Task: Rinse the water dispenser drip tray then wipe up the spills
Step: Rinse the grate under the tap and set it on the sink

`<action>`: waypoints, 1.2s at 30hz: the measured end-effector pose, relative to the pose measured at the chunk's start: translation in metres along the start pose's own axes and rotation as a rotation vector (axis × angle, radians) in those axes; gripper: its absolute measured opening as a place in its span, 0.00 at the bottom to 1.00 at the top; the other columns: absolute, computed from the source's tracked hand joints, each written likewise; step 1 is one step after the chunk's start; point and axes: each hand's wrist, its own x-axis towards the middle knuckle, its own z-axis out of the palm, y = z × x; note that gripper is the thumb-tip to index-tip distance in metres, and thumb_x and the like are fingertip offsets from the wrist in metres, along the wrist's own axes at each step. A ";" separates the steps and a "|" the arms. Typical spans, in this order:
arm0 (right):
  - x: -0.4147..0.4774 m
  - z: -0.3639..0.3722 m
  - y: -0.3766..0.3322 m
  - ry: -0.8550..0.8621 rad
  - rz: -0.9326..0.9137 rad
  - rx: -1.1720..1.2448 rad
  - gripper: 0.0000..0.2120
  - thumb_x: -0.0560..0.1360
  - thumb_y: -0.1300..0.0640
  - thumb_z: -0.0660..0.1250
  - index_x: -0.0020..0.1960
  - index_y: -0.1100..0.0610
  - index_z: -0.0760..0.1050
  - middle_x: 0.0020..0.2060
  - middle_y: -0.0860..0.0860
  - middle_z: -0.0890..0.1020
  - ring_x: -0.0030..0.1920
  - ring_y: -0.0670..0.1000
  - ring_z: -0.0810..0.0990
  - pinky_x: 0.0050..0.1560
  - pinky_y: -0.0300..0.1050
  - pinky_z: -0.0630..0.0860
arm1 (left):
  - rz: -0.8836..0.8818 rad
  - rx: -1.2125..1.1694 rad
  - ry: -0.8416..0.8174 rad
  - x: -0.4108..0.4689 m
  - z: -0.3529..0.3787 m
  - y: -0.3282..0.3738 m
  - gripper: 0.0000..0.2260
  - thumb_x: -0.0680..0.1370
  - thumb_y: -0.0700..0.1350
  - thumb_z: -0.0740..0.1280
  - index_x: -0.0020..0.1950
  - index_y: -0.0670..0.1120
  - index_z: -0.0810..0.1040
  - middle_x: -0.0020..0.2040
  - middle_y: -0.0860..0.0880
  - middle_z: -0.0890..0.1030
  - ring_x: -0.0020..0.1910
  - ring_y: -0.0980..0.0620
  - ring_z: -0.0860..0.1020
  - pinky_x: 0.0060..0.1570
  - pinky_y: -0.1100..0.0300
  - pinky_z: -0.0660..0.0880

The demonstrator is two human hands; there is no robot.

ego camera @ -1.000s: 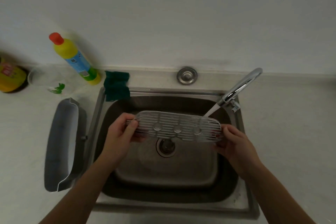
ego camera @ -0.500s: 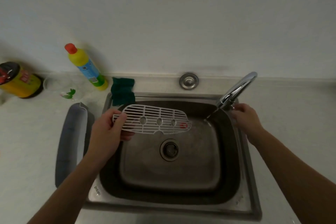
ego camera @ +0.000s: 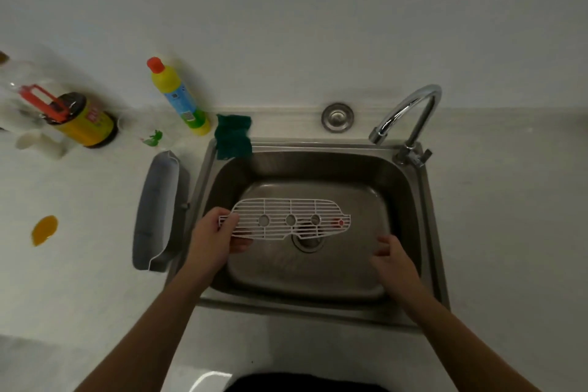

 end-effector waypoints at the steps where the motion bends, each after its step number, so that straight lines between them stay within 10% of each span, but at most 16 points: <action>1: -0.001 -0.001 0.001 -0.004 -0.022 -0.014 0.26 0.76 0.60 0.70 0.73 0.51 0.69 0.53 0.50 0.81 0.45 0.45 0.81 0.37 0.38 0.74 | 0.009 0.043 0.008 -0.006 0.000 0.000 0.05 0.84 0.45 0.65 0.51 0.47 0.79 0.44 0.49 0.87 0.41 0.48 0.88 0.38 0.54 0.86; 18: -0.018 0.033 -0.049 -0.067 -0.406 -0.455 0.33 0.73 0.46 0.76 0.75 0.47 0.68 0.67 0.49 0.75 0.64 0.49 0.76 0.66 0.50 0.76 | 0.057 0.397 0.110 -0.016 -0.032 -0.006 0.05 0.84 0.50 0.65 0.49 0.53 0.76 0.42 0.51 0.84 0.41 0.52 0.85 0.48 0.48 0.85; 25: -0.026 0.076 -0.124 -0.181 -0.802 -0.738 0.56 0.66 0.23 0.67 0.84 0.47 0.51 0.81 0.49 0.62 0.79 0.52 0.61 0.78 0.53 0.59 | 0.023 -0.113 -0.152 0.009 -0.087 0.008 0.09 0.86 0.46 0.62 0.53 0.44 0.78 0.43 0.45 0.87 0.39 0.47 0.87 0.38 0.57 0.84; 31: -0.032 0.107 -0.166 -0.010 -0.834 -0.759 0.46 0.65 0.27 0.69 0.77 0.49 0.66 0.66 0.49 0.78 0.61 0.50 0.78 0.61 0.46 0.75 | 0.108 -0.029 -0.346 0.069 -0.142 0.031 0.09 0.86 0.48 0.61 0.55 0.45 0.79 0.44 0.44 0.86 0.42 0.47 0.87 0.43 0.50 0.86; 36: -0.045 0.140 -0.172 0.086 -0.639 -0.650 0.43 0.64 0.29 0.71 0.73 0.45 0.65 0.62 0.43 0.76 0.55 0.41 0.73 0.54 0.39 0.72 | 0.537 0.641 -0.258 0.171 -0.185 0.038 0.18 0.83 0.38 0.64 0.70 0.55 0.75 0.62 0.53 0.82 0.61 0.54 0.80 0.60 0.54 0.77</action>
